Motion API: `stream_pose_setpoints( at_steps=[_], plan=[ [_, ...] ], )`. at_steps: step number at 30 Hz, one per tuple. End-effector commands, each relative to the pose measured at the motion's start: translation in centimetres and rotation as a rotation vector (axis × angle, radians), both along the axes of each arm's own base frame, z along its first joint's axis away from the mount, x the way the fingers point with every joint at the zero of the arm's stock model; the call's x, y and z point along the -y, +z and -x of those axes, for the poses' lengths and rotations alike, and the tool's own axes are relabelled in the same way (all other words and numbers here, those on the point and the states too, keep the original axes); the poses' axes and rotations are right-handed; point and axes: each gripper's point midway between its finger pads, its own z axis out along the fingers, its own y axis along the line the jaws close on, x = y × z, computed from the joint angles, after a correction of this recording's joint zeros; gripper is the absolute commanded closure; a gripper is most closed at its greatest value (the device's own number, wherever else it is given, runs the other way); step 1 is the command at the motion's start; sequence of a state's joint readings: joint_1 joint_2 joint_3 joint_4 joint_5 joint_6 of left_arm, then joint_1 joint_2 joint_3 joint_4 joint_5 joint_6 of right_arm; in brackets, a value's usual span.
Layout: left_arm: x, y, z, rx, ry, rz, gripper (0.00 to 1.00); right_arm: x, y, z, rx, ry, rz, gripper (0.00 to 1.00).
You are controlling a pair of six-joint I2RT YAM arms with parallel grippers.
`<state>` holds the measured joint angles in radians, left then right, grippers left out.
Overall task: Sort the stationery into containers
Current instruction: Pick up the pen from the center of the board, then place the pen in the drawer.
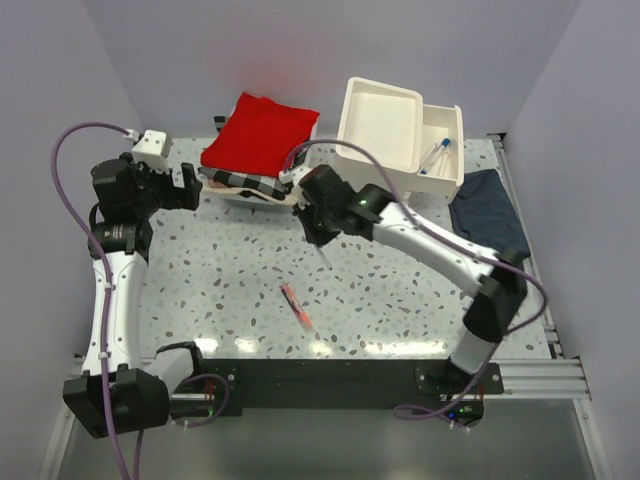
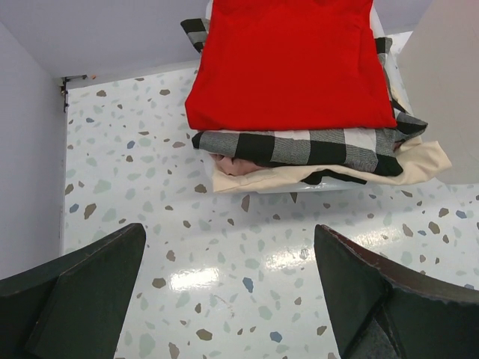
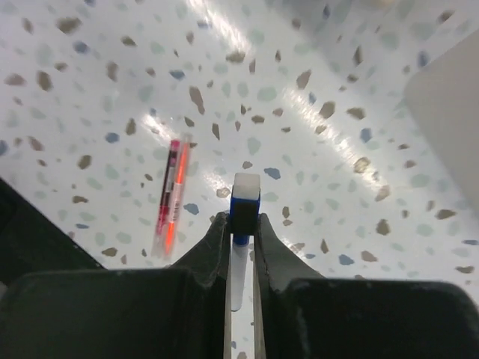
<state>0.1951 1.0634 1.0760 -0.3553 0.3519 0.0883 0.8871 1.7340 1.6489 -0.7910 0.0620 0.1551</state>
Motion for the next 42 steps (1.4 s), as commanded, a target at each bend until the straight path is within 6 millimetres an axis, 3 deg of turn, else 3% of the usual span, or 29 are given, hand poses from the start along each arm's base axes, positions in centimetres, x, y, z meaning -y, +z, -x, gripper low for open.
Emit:
stream_pose_setpoints(
  at_steps=[1,4,5,7,8,11,14,18,24,27,28,29,30,34,35,37,38,40,41,42],
  plan=[
    [0.2,3.0,-1.7,0.074,-0.028,0.009,0.00,4.5,10.6,-1.8,0.302,-0.034,-0.092,1.00],
    [0.1,3.1,-2.5,0.068,-0.032,0.016,0.00,9.8,13.5,-5.7,0.352,-0.204,-0.118,1.00],
    [0.2,2.9,-2.9,0.061,-0.035,0.021,0.00,13.0,14.1,-7.9,0.369,-0.309,-0.118,1.00],
    [0.1,3.1,-3.4,0.063,-0.034,0.026,0.00,16.2,15.3,-10.0,0.393,-0.427,-0.145,1.00],
    [0.0,2.9,-3.7,0.059,-0.034,0.027,0.00,18.9,15.6,-11.7,0.408,-0.508,-0.149,1.00],
    [-0.1,2.8,-4.4,0.052,-0.029,0.036,0.00,22.6,16.3,-13.8,0.438,-0.614,-0.158,1.00],
    [-0.1,2.9,-4.7,0.050,-0.031,0.040,0.00,25.1,16.4,-15.6,0.451,-0.699,-0.154,1.00],
    [-0.1,2.9,-4.8,0.047,-0.031,0.043,0.00,26.3,17.3,-17.9,0.484,-0.746,-0.152,1.00],
    [0.1,2.7,-4.3,0.038,-0.033,0.048,0.00,28.6,15.6,-21.7,0.469,-0.839,-0.125,1.00],
    [0.1,2.6,-4.1,0.038,-0.033,0.048,0.00,29.2,14.5,-22.8,0.462,-0.849,-0.093,0.96],
    [0.1,2.6,-4.0,0.038,-0.030,0.048,0.00,29.3,13.7,-23.3,0.454,-0.850,-0.072,0.90],
    [0.0,2.6,-3.9,0.039,-0.029,0.046,0.00,29.4,13.6,-23.4,0.452,-0.857,-0.066,0.74],
    [0.0,2.7,-3.8,0.041,-0.027,0.042,0.00,29.6,13.6,-23.4,0.456,-0.871,-0.063,0.66],
    [-0.2,2.8,-3.5,0.046,-0.019,0.027,0.00,29.1,15.4,-22.4,0.468,-0.846,-0.110,0.53],
    [-0.2,3.0,-3.3,0.050,-0.015,0.023,0.00,28.1,17.3,-21.2,0.487,-0.803,-0.157,0.52],
    [-0.2,2.9,-3.0,0.052,-0.011,0.020,0.00,26.5,18.1,-19.6,0.483,-0.736,-0.181,0.50],
    [-0.3,2.9,-2.9,0.052,-0.008,0.020,0.00,24.1,19.8,-17.4,0.494,-0.647,-0.231,0.51],
    [-0.3,2.6,-2.6,0.049,-0.007,0.017,0.00,21.1,18.0,-14.7,0.447,-0.517,-0.206,0.52],
    [-0.3,2.3,-2.5,0.043,-0.007,0.019,0.00,17.1,15.2,-12.2,0.377,-0.384,-0.199,0.52],
    [-0.3,2.2,-2.5,0.041,-0.006,0.017,0.00,15.5,15.4,-9.8,0.377,-0.308,-0.214,0.52]
  ],
)
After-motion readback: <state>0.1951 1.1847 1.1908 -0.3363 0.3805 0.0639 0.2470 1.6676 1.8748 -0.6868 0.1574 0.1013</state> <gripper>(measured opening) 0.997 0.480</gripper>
